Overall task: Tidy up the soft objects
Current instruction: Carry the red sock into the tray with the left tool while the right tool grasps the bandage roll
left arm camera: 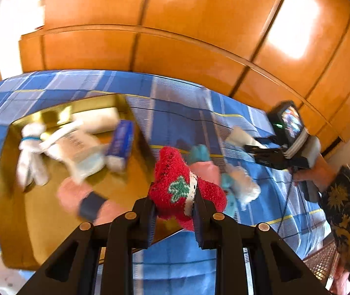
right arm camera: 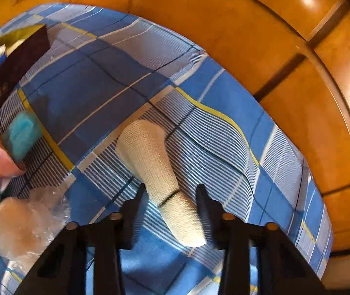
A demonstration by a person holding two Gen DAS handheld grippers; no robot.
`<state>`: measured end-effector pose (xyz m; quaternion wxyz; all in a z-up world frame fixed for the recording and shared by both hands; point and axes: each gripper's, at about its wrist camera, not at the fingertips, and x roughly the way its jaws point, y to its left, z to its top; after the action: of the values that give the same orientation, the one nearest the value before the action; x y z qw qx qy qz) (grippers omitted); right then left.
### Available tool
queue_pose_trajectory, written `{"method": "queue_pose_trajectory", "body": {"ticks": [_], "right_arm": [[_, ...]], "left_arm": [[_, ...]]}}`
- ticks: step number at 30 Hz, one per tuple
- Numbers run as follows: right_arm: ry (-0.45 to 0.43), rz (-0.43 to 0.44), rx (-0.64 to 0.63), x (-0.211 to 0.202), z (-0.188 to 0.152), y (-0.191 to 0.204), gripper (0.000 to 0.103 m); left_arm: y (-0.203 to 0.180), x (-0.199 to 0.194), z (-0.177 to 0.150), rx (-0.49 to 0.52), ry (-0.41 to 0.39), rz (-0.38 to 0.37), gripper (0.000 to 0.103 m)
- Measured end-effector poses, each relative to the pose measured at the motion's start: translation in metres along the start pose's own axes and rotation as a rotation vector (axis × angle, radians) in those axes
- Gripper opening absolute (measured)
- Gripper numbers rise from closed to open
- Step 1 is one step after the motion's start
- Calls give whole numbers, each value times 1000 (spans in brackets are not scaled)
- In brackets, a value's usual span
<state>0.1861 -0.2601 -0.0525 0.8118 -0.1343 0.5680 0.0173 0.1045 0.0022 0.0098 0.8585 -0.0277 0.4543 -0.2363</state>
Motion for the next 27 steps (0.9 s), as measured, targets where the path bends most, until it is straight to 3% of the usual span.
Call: {"method": "queue_pose_trajectory", "body": {"ticks": [2, 11, 16, 22, 27], "right_arm": [[-13, 11, 55, -9, -5, -7, 25], [-118, 151, 344, -62, -57, -26, 24], [-141, 182, 424, -66, -76, -22, 24], [-120, 178, 474, -50, -89, -20, 23], [-115, 174, 495, -44, -95, -25, 21]], "left_arm": [[15, -9, -6, -37, -17, 18, 25], [94, -52, -30, -193, -91, 156, 25], [140, -76, -47, -280, -117, 242, 25], [169, -84, -61, -314, -96, 299, 25], [171, -66, -59, -277, -25, 301, 25]]}}
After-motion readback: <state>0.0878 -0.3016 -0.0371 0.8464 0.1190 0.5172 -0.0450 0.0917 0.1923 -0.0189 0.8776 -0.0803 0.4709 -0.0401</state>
